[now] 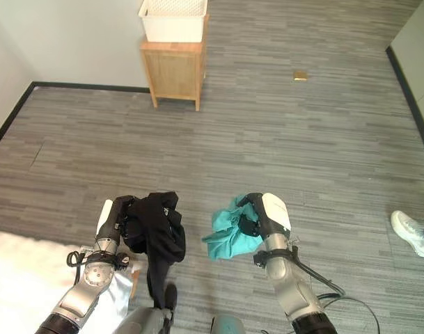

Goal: Pick up bed clothes into laundry basket.

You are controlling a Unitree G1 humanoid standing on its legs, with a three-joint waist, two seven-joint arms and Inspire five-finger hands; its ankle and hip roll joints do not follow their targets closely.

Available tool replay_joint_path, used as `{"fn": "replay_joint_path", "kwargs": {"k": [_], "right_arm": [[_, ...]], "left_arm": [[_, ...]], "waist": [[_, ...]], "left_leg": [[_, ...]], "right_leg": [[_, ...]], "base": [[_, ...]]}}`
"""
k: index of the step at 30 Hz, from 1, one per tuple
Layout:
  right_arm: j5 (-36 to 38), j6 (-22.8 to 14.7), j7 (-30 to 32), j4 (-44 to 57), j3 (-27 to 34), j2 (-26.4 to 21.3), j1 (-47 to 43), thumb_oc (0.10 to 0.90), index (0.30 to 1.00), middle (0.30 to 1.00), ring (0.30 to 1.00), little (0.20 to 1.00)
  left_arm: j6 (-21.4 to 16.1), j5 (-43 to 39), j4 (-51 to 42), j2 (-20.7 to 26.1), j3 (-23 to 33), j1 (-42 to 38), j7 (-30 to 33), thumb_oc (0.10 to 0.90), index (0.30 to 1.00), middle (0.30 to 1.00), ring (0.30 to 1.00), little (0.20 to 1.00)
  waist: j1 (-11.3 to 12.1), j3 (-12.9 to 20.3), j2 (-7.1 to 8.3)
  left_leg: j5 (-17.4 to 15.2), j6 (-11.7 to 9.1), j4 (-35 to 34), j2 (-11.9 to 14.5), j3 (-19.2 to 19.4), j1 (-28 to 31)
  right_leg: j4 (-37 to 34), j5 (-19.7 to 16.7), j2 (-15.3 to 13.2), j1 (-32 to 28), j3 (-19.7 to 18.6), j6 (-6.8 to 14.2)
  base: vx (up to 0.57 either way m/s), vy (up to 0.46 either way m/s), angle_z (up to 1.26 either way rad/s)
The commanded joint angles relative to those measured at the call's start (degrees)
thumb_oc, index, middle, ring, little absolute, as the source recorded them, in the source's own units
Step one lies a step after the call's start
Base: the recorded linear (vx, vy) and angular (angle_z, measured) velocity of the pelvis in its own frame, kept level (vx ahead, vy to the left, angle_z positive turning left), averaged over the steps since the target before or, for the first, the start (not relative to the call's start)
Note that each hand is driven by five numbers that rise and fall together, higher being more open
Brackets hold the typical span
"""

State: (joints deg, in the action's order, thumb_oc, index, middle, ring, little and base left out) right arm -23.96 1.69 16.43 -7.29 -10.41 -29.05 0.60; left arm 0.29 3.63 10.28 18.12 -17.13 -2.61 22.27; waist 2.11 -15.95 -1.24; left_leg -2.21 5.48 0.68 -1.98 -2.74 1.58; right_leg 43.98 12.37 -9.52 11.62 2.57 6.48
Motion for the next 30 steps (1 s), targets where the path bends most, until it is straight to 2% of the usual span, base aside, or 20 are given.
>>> {"fn": "replay_joint_path", "kwargs": {"k": [1,2,4,6,7,10,11,12,13,14,15,17,18,19,21,22,23,24,28,30], "right_arm": [[0.6,-4.5,3.2,5.4,4.8,-1.8,-3.5,0.4,0.3,0.3,0.3,0.3],[0.9,-4.5,3.3,5.1,5.3,-1.8,-3.1,0.4,0.3,0.3,0.3,0.3],[1.1,-4.5,3.5,5.0,5.5,-1.7,-2.9,0.4,0.3,0.3,0.3,0.3],[0.5,-4.3,3.3,4.3,5.4,-2.1,-3.0,0.4,0.3,0.3,0.3,0.3],[0.0,-4.2,2.9,4.1,5.1,-1.9,-3.0,0.4,0.3,0.3,0.3,0.3],[0.2,-4.1,2.3,4.0,4.6,-1.6,-2.4,0.4,0.3,0.3,0.3,0.3],[0.5,-4.5,2.3,3.5,4.2,-1.9,-2.4,0.4,0.3,0.3,0.3,0.3],[2.0,-4.6,2.3,2.0,3.5,-2.4,-3.0,0.4,0.3,0.3,0.3,0.3],[2.4,-4.4,2.6,1.9,3.4,-2.7,-3.6,0.4,0.3,0.3,0.3,0.3],[2.4,-4.4,2.6,1.9,3.4,-2.6,-3.6,0.4,0.3,0.3,0.3,0.3],[2.8,-4.0,3.2,1.6,3.6,-2.9,-4.2,0.4,0.3,0.3,0.3,0.3],[3.7,-3.4,4.1,0.7,3.8,-3.8,-5.4,0.4,0.3,0.3,0.3,0.3],[4.0,-3.1,3.9,0.5,3.6,-3.9,-5.7,0.4,0.3,0.3,0.3,0.3],[4.7,-2.9,3.6,0.3,3.6,-4.1,-6.5,0.4,0.3,0.3,0.3,0.3],[4.8,-3.1,3.4,0.0,3.3,-4.3,-6.8,0.4,0.3,0.3,0.3,0.3],[4.4,-3.5,3.3,-0.7,3.3,-5.0,-7.5,0.4,0.3,0.3,0.3,0.3],[4.4,-3.5,3.3,-0.7,3.3,-5.0,-7.4,0.4,0.3,0.3,0.3,0.3],[4.0,-3.6,3.2,-1.3,3.1,-5.6,-7.9,0.4,0.3,0.3,0.3,0.3],[3.3,-3.1,3.2,-2.7,3.6,-6.2,-8.9,0.4,0.3,0.3,0.3,0.3],[2.6,-2.9,2.1,-1.5,3.7,-5.7,-8.1,0.4,0.3,0.3,0.3,0.3]], "left_arm": [[-6.1,3.4,-5.7,3.1,2.7,-5.3,1.2,0.4,0.3,0.3,0.3,0.3],[-6.0,3.7,-5.8,3.0,2.9,-5.0,1.0,0.4,0.3,0.3,0.3,0.3],[-5.9,3.9,-5.8,3.2,3.5,-4.7,0.8,0.4,0.3,0.3,0.3,0.3],[-5.5,5.4,-5.0,3.5,5.3,-4.6,0.9,0.4,0.3,0.3,0.3,0.3],[-5.7,5.9,-4.9,3.6,5.6,-4.6,1.0,0.4,0.3,0.3,0.3,0.3],[-5.9,5.8,-4.3,3.2,5.6,-4.2,1.3,0.4,0.3,0.3,0.3,0.3],[-6.1,5.8,-3.4,2.7,5.3,-3.9,1.6,0.4,0.3,0.3,0.3,0.3],[-5.9,4.1,-2.6,1.9,5.4,-3.5,1.3,0.4,0.3,0.3,0.3,0.3],[-6.1,3.1,-2.7,1.7,5.0,-3.3,1.0,0.4,0.3,0.3,0.3,0.3],[-6.1,3.0,-2.7,1.8,5.0,-3.4,1.0,0.4,0.3,0.3,0.3,0.3],[-5.9,2.4,-3.2,1.8,4.8,-3.0,0.8,0.4,0.3,0.3,0.3,0.3],[-5.3,1.9,-3.8,1.6,4.9,-2.2,0.8,0.4,0.3,0.3,0.3,0.3],[-5.2,1.3,-4.0,1.4,5.1,-2.0,0.8,0.4,0.3,0.3,0.3,0.3],[-5.0,0.8,-4.4,1.2,5.7,-0.8,0.8,0.4,0.3,0.3,0.3,0.3],[-5.2,0.7,-4.4,0.9,6.2,0.1,0.7,0.4,0.3,0.3,0.3,0.3],[-5.3,1.4,-4.4,1.0,6.7,1.4,0.5,0.4,0.3,0.3,0.3,0.3],[-5.3,1.4,-4.5,0.9,6.6,1.5,0.5,0.4,0.3,0.3,0.3,0.3],[-5.3,1.8,-4.0,1.0,6.9,1.8,0.6,0.4,0.3,0.3,0.3,0.3],[-4.9,2.6,-1.3,0.6,6.8,1.0,1.2,0.4,0.3,0.3,0.3,0.3],[-4.6,2.9,-1.5,0.5,7.2,1.8,0.6,0.4,0.3,0.3,0.3,0.3]], "waist": [[-3.4,4.4,2.16],[-4.7,4.5,3.35],[-6.3,4.7,3.15],[-7.6,4.7,4.35],[-8.4,5.0,3.44],[-8.5,6.2,2.59],[-8.2,6.9,1.81],[-6.7,6.5,1.97],[-4.9,5.4,2.3],[-5.0,5.5,2.21],[-2.6,3.9,3.4],[0.8,2.5,4.46],[2.0,2.1,4.17],[4.3,2.2,3.05],[5.5,2.8,2.79],[7.1,4.2,1.53],[7.3,4.1,1.86],[8.2,4.5,0.92],[10.2,5.0,0.35],[10.9,6.4,-0.25]], "left_leg": [[0.0,-4.5,-5.7,1.0,-4.9,4.6],[-2.4,-5.0,-5.7,0.0,-6.4,7.1],[-5.0,-5.6,-5.7,1.1,-7.8,9.5],[-9.1,-6.8,-5.7,1.7,-9.4,15.9],[-10.6,-7.1,-5.7,3.7,-10.3,17.1],[-7.8,-8.1,-3.2,6.3,-12.1,18.9],[-6.3,-9.0,0.8,7.3,-11.2,17.8],[3.4,-12.1,16.9,6.4,-9.2,10.3],[7.4,-12.1,27.7,5.7,-8.8,5.5],[7.0,-12.1,28.2,5.8,-8.9,5.2],[8.0,-11.0,39.8,4.3,-7.7,-1.4],[5.0,-9.7,48.0,4.4,-3.7,-9.4],[3.4,-9.6,46.5,4.7,-2.3,-12.3],[1.0,-9.1,35.2,3.9,0.5,-14.6],[0.2,-8.2,26.0,2.3,1.4,-13.3],[3.4,-8.1,10.2,1.7,2.1,-14.1],[4.2,-8.1,8.1,1.4,2.4,-12.7],[8.5,-8.4,1.0,1.5,3.0,-12.3],[12.0,-10.5,-5.5,2.7,9.3,-19.8],[13.2,-9.8,-5.6,3.4,9.8,-18.2]], "right_leg": [[-21.2,-14.7,3.3,-0.4,2.6,2.4],[-29.0,-14.9,4.8,1.8,3.9,2.5],[-37.2,-16.4,6.3,1.3,6.9,2.7],[-46.4,-22.4,7.2,7.1,12.7,4.0],[-47.4,-23.5,7.9,7.3,13.2,4.2],[-47.8,-23.0,8.6,3.7,11.1,1.6],[-48.0,-22.7,8.6,1.9,10.7,1.4],[-48.9,-22.5,7.4,-3.4,10.6,0.2],[-49.0,-21.1,7.6,-6.3,10.2,-1.2],[-49.0,-20.8,7.7,-6.2,10.2,-1.0],[-49.0,-20.0,6.8,-8.9,9.5,-2.0],[-49.0,-17.2,6.1,-12.3,8.4,-2.7],[-49.0,-15.9,6.3,-13.8,7.9,-2.6],[-49.0,-13.9,6.7,-16.0,6.7,-1.9],[-49.0,-13.0,6.8,-16.8,5.9,-1.3],[-49.0,-10.7,7.9,-19.1,5.1,-0.7],[-49.0,-10.4,7.5,-19.4,4.9,-0.7],[-49.0,-8.8,8.4,-21.2,4.7,-0.7],[-49.0,-3.8,7.0,-28.8,4.6,0.3],[-49.0,-3.0,6.1,-31.0,3.3,0.8]], "base": [[0.66,-0.164,0.69],[0.46,-0.116,0.8],[0.51,-0.116,0.72],[0.87,-0.231,0.9],[0.84,-0.259,0.67],[0.4,-0.13,0.59],[0.59,-0.244,0.54],[0.57,-0.276,0.46],[0.45,-0.228,0.5],[0.29,-0.198,0.02],[0.25,-0.198,-0.48],[0.41,-0.2,-0.59],[0.61,-0.006,-0.68],[0.47,0.036,-0.49],[0.55,0.109,-0.54],[0.6,0.112,-0.74],[0.61,0.077,-0.8],[0.44,0.043,-0.38],[0.49,0.076,-0.24],[0.6,0.17,-0.06]]}}
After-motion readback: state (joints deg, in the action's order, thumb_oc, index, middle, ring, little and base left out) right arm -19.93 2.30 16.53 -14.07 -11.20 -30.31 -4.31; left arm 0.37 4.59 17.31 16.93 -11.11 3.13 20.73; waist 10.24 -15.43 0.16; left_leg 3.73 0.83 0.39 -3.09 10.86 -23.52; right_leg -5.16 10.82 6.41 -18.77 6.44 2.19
